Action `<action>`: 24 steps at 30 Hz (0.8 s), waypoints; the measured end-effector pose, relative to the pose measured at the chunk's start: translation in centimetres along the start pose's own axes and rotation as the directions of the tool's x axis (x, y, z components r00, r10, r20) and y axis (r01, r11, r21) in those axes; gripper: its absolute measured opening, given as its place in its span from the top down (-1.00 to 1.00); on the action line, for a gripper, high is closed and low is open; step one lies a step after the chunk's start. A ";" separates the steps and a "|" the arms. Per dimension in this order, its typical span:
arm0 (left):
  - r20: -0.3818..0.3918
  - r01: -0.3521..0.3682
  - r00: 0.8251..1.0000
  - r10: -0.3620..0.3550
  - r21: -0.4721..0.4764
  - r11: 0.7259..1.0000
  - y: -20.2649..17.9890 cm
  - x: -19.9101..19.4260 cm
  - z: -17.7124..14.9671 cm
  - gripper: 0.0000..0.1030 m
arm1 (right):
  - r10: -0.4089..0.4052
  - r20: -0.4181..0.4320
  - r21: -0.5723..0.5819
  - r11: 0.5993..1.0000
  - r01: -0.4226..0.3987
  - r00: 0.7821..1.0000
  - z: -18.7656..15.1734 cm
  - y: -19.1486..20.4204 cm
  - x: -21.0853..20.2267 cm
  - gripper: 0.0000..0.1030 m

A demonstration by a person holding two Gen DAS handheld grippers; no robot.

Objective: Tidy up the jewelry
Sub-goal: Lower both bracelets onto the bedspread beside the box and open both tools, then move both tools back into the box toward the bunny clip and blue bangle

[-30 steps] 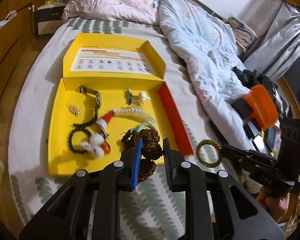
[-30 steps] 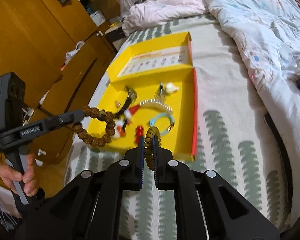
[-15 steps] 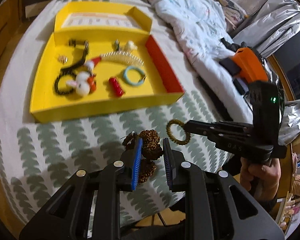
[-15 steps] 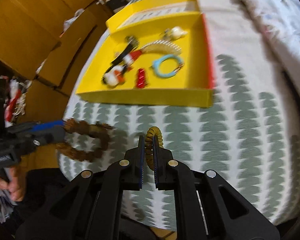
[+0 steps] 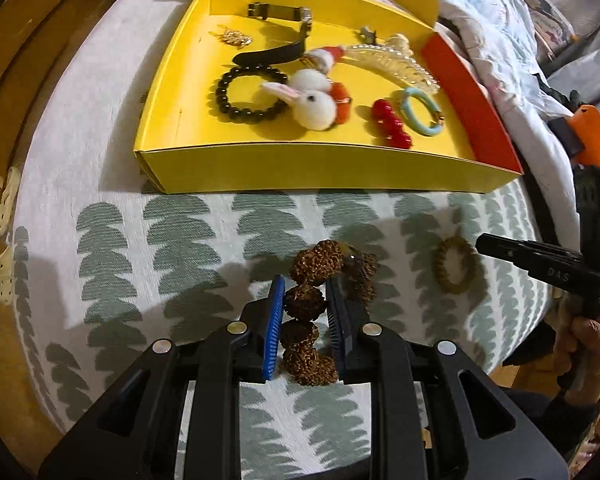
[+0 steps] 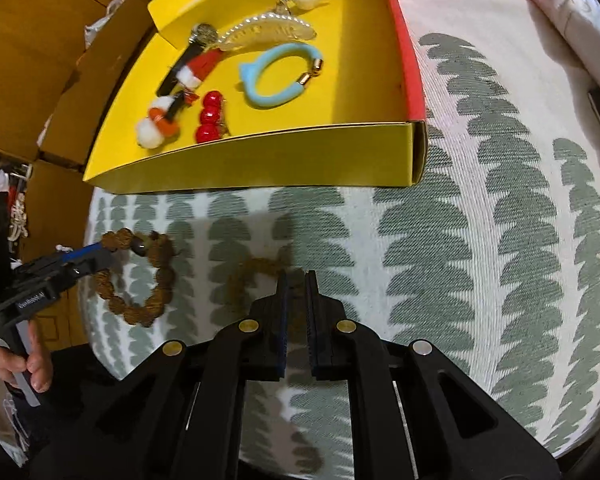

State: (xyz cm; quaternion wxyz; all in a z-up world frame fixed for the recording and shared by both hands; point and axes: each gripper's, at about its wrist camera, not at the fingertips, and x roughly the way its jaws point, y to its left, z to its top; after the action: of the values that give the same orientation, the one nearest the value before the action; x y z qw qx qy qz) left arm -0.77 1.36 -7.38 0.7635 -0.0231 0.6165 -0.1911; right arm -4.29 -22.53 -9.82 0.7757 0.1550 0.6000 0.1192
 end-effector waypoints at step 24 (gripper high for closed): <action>0.224 -0.047 0.974 0.044 0.012 0.999 -0.5 -5.6 6.0 -0.41 | -0.070 0.274 -0.155 0.981 0.116 0.959 3.9 6.8 -4.6 0.52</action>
State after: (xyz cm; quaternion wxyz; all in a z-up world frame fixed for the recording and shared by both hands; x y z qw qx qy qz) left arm 3.83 1.44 -0.60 0.8324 -0.0238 0.5253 -0.1750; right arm -1.64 -18.32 -2.17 0.8646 0.0745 0.4844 0.1111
